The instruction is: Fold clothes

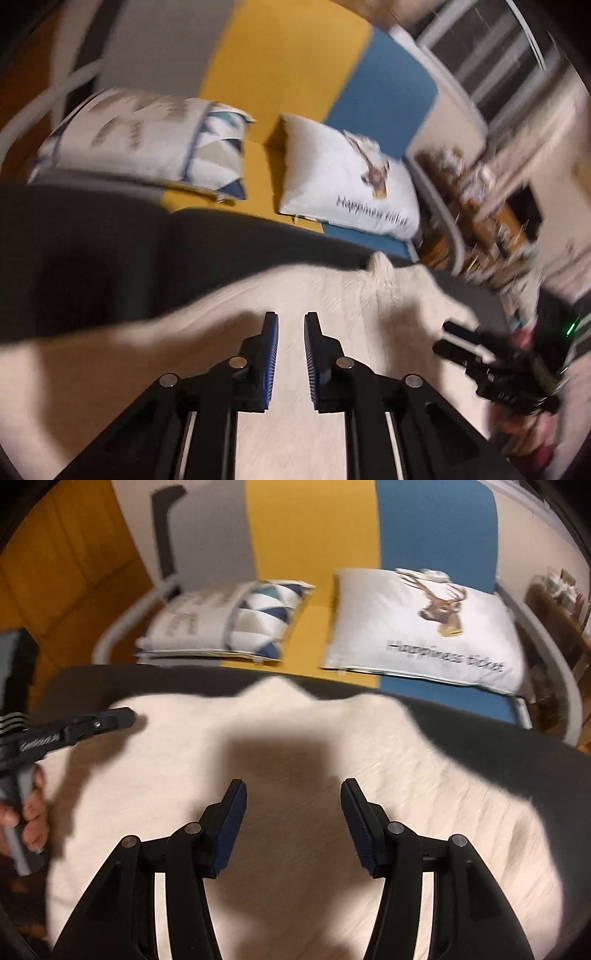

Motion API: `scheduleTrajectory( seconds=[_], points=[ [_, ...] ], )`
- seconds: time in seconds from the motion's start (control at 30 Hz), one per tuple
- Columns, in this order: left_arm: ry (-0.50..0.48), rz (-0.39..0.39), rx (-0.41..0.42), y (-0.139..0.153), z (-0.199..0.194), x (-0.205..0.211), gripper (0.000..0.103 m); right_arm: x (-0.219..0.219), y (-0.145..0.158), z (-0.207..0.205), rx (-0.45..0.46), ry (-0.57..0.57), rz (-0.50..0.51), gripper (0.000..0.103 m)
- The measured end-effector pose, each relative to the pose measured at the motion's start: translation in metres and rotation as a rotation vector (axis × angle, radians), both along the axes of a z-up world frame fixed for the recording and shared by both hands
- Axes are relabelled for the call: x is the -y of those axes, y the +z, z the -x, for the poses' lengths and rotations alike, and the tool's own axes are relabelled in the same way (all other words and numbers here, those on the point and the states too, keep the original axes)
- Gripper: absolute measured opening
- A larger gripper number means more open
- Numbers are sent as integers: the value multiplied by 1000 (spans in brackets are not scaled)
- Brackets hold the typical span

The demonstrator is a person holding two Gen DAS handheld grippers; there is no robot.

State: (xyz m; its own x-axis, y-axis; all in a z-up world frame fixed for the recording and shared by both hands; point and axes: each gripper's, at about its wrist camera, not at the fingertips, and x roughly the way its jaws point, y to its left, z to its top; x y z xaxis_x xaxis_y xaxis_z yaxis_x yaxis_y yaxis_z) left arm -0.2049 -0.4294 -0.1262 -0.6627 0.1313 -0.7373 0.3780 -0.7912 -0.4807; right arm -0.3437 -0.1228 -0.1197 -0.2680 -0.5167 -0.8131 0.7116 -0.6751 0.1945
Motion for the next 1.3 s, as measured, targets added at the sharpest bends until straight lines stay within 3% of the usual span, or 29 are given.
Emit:
scheduleTrajectory(
  seconds=[0.1, 0.27, 0.47, 0.53, 0.63, 0.67, 0.87, 1.0, 1.1, 1.3],
  points=[
    [110, -73, -26, 5, -70, 42, 13, 0, 14, -31, 57, 64, 103, 57],
    [298, -43, 26, 4, -168, 95, 13, 48, 10, -75, 112, 179, 126, 57],
    [512, -29, 107, -17, -252, 153, 13, 114, -7, -116, 64, 240, -8, 57],
    [554, -43, 176, -34, -264, 167, 13, 136, -13, -130, 48, 260, -53, 57],
    [572, -94, 177, -46, -280, 176, 11, 167, -21, -150, 25, 287, -117, 59],
    [579, -115, 155, -45, -287, 177, 11, 166, -20, -151, 34, 279, -114, 59],
    [707, -318, -33, -38, -374, 204, 18, 110, 10, -158, 172, 198, 136, 59],
    [801, -439, -78, -49, -424, 218, 18, 64, 9, -180, 253, 140, 245, 59],
    [818, -500, -104, -56, -436, 220, 19, 36, 6, -197, 284, 103, 273, 59],
    [851, -589, -114, -75, -424, 220, 20, -10, -2, -223, 313, 43, 257, 63]
  ],
)
